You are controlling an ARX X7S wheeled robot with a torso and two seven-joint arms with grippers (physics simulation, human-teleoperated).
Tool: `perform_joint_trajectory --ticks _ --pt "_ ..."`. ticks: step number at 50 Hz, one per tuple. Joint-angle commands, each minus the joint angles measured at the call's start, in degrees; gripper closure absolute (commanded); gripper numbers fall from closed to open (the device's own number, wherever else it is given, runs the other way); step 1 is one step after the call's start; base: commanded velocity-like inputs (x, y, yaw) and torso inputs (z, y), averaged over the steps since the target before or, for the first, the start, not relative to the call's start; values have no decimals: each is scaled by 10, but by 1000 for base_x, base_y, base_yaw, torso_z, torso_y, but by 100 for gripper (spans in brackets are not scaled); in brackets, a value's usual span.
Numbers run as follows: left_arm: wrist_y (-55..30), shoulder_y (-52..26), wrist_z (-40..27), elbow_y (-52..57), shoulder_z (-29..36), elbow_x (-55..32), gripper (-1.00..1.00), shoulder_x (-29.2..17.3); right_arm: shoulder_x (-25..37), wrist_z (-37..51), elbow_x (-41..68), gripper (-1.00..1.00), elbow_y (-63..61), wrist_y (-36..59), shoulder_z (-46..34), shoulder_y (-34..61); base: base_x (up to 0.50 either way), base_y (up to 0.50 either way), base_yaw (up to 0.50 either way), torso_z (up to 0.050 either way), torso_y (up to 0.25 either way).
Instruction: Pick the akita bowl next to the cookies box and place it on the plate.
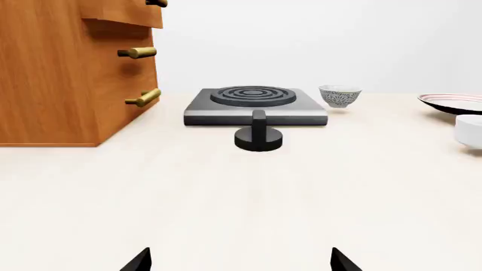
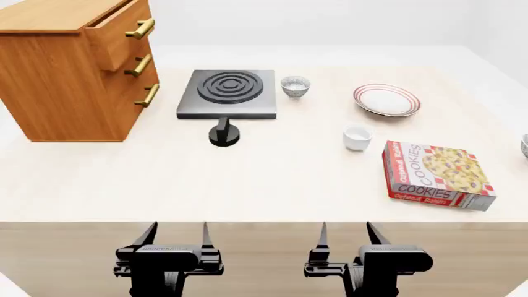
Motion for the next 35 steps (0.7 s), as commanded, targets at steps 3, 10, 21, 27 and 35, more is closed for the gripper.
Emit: perform_joint_trajectory --ticks 3,10,21,27,35 --pt "-7 15 -8 20 16 -17 -100 -16 12 14 19 -100 -6 9 -20 -12 0 0 0 0 0" --pt "-21 31 -15 51 20 -38 -100 -27 21 54 35 -100 -18 13 -14 -16 0 0 0 0 0" --pt "-14 33 -29 54 35 -47 -100 -36 37 67 34 -100 -29 -1 -33 -25 0 0 0 0 0" --pt "-89 -28 -42 146 13 -100 -100 -39 52 91 15 -100 -141 55 -30 3 0 0 0 0 0" --pt "-134 -60 -66 277 -9 -135 -100 -57 74 105 -2 -100 -319 127 -23 17 0 0 0 0 0"
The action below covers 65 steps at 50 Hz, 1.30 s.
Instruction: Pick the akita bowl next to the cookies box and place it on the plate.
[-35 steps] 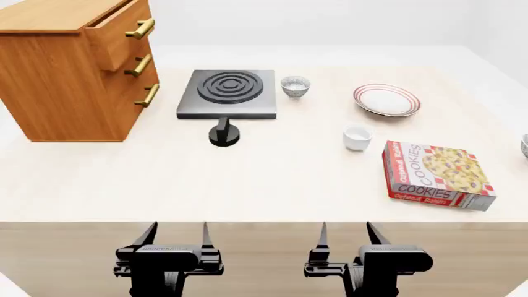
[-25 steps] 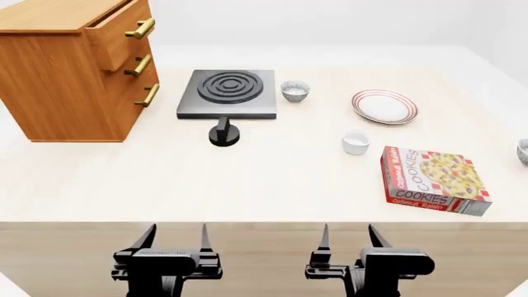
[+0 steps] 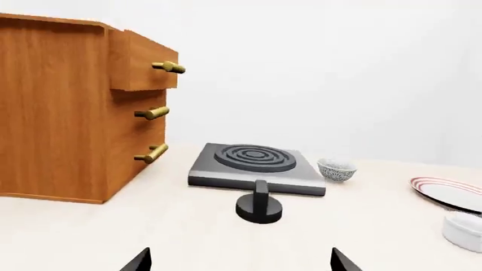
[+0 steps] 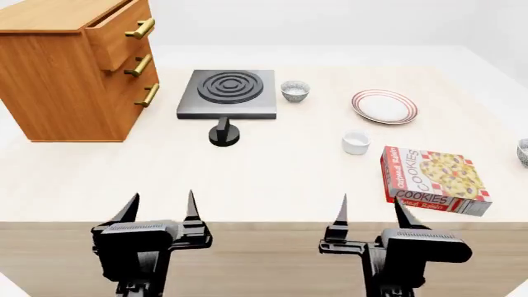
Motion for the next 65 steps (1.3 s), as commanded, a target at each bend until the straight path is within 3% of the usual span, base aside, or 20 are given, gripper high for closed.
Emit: perform_joint_trajectory --ticks 1,12,65 --pt "-77 -47 -27 143 -25 -57 -100 -20 27 22 -17 -100 -174 63 3 17 0 0 0 0 0" --pt "-33 -16 -36 170 -30 -65 -100 -24 36 32 -20 -100 -179 24 -4 -4 198 -16 0 0 0" --pt "-17 -2 -56 173 -13 -101 -100 -58 74 25 20 -100 -199 -3 -28 -36 -43 -500 0 0 0"
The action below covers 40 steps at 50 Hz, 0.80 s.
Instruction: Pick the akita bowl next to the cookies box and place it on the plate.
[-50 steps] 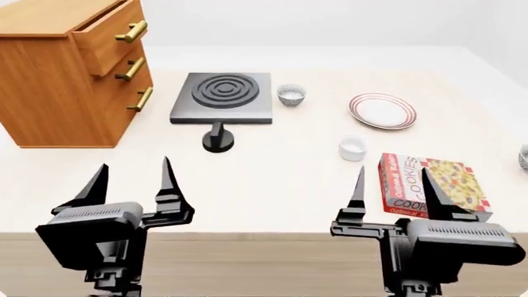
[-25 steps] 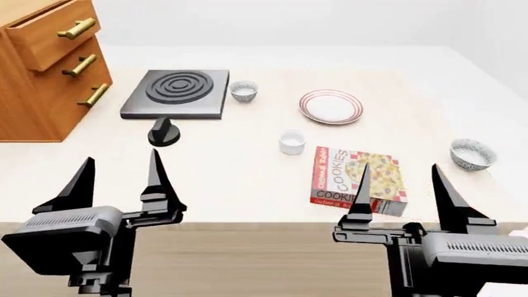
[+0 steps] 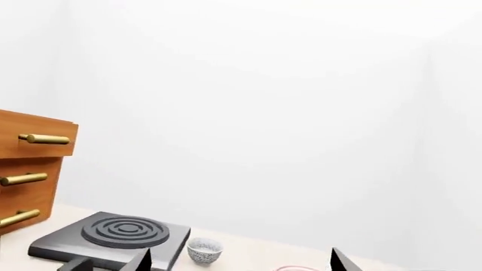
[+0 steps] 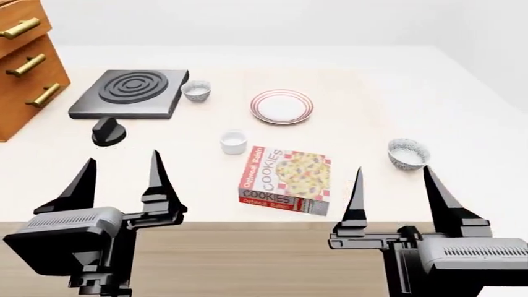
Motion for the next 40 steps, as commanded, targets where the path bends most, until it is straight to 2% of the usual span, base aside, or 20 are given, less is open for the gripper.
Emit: perform_joint_trajectory --ticks 1,13,16,25,31,36,40 --pt "3 2 -4 -2 5 -3 -100 -6 6 -1 12 -100 3 1 -1 -1 0 -500 0 0 0" --pt "-4 2 -9 0 8 -15 -100 -12 6 9 17 -100 20 36 -2 13 0 -479 0 0 0" --pt "-10 1 -10 0 9 -19 -100 -15 4 25 -3 -100 25 49 -5 17 0 -95 0 0 0" --pt "-9 -4 -15 -1 10 -20 -100 -18 8 30 -10 -100 28 2 -8 7 14 0 0 0 0" --pt "-33 -35 -39 63 -26 -63 -100 -29 22 33 -21 -100 -41 20 2 13 493 0 0 0 0" --pt "-33 -48 -49 82 -37 -73 -100 -32 31 29 -22 -100 -87 54 4 30 500 0 0 0 0" --pt "-19 -48 -44 70 -32 -64 -100 -30 37 27 -25 -100 -87 47 3 34 500 0 0 0 0"
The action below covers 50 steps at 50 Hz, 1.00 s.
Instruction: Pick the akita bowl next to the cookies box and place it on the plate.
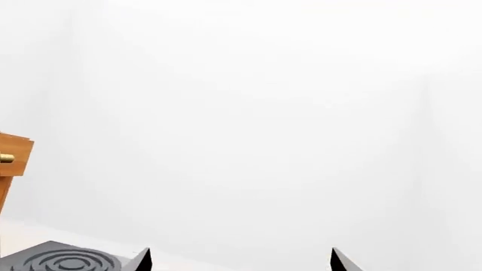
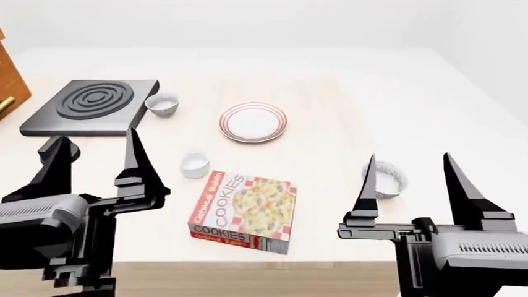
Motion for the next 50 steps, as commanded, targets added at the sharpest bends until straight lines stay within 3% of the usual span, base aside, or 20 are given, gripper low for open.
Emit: perform_joint_trajectory --ticks 1,6,30,42,46,50 --pt "3 -18 -10 18 -12 -13 -100 -5 16 -2 -6 -100 -45 13 3 14 500 0 0 0 0" --pt "4 -2 -9 2 -11 -12 -100 -7 23 -21 40 -100 -33 -3 14 -5 500 0 0 0 0" --pt "10 -3 -15 0 -5 -15 -100 -14 20 7 32 -100 -27 -3 20 -3 500 0 0 0 1" --pt "11 -5 -18 -8 0 -17 -100 -16 24 8 26 -100 -19 -2 8 1 28 0 0 0 0" --pt "12 -5 -19 -11 3 -18 -100 -16 32 3 55 -100 -62 64 25 13 0 0 0 0 0" --pt "15 -3 -17 -12 8 -16 -100 -15 66 -7 134 -100 -145 248 63 71 0 0 0 0 0"
